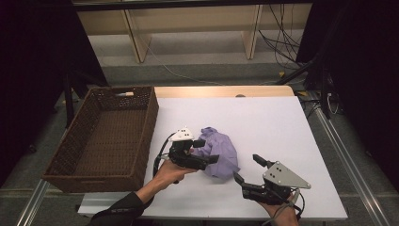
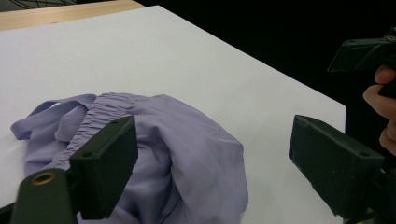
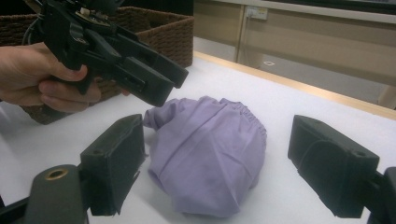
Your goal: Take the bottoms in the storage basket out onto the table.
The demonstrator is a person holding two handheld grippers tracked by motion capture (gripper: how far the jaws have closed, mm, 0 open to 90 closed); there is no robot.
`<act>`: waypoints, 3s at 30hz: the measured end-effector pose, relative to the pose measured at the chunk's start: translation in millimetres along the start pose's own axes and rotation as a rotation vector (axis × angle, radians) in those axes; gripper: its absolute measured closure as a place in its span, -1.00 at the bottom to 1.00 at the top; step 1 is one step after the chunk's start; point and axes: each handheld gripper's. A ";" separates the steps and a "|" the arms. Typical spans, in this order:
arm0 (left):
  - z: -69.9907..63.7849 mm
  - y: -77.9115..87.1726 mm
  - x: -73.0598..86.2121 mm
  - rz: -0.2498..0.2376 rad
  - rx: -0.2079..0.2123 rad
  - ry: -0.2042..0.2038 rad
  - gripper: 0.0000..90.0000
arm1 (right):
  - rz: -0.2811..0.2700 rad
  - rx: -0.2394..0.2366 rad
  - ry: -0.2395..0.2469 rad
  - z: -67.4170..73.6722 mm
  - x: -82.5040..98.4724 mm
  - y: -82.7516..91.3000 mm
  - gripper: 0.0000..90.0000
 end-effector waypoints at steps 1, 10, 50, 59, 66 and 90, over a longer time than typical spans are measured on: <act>0.2 0.8 0.4 -0.002 -0.002 -0.001 -0.66 | 0.001 0.000 -0.002 0.1 0.0 0.1 -0.56; -1.5 9.7 1.8 -0.035 -0.025 -0.010 -0.67 | -0.001 0.001 0.000 0.0 0.0 0.1 -0.56; -7.1 51.5 24.1 -0.150 -0.112 -0.060 -0.79 | -0.012 -0.004 -0.007 -0.5 -0.2 1.2 -0.58; -8.1 57.7 29.4 -0.164 -0.119 -0.060 -0.80 | -0.012 -0.004 -0.008 -1.1 0.0 1.3 -0.58; -9.5 59.7 34.0 -0.169 -0.130 -0.060 -0.81 | -0.011 -0.004 -0.012 -1.0 0.1 1.2 -0.58; -16.0 65.1 42.3 -0.190 -0.152 -0.065 -0.88 | -0.016 -0.002 -0.012 -1.5 0.1 2.0 -0.58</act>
Point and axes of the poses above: each handheld gripper's, and its own axes: y roughly backward along the jaws, x roughly out of its underside, z roughly to its left, and after that the axes turned 15 degrees about z, right-handed
